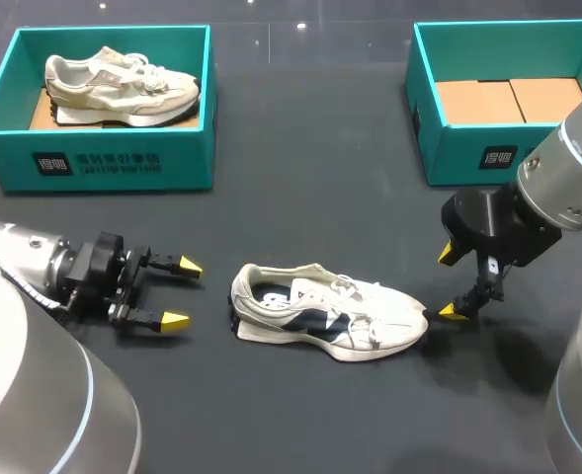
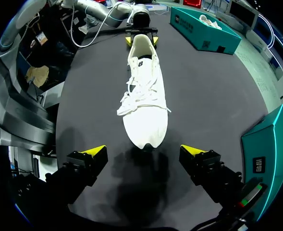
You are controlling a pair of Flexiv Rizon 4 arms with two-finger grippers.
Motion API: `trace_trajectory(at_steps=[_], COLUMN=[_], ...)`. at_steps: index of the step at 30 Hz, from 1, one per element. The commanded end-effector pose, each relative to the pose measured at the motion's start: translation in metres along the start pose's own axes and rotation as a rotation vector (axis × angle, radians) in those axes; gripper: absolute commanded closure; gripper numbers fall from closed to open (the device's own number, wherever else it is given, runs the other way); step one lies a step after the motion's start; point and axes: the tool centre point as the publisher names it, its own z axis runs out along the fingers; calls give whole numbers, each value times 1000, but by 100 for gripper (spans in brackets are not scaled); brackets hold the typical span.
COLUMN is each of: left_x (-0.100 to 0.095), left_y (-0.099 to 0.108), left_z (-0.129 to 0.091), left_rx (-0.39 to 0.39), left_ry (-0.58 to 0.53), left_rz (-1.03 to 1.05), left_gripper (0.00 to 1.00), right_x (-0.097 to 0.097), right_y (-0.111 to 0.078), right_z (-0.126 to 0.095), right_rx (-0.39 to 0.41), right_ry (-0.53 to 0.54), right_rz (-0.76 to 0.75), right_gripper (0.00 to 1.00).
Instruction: Take the shoe out of the shoebox, open the shoe tongue, remove and reinsert the insole, then place the shoe into the shoebox
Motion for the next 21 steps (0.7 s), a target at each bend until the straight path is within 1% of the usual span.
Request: trace_trajectory(at_steps=[1, 21], left_x=[0, -8], left_y=[-2, -7], left_z=[10, 45], left_rx=[-3, -1], left_ry=[-3, 31], left_rz=[10, 50], left_gripper=[0, 0], right_x=[2, 2], right_y=[-1, -1], right_z=[1, 1], right_rx=[0, 0], right_ry=[-4, -4], right_rz=[0, 0], right_gripper=[0, 0])
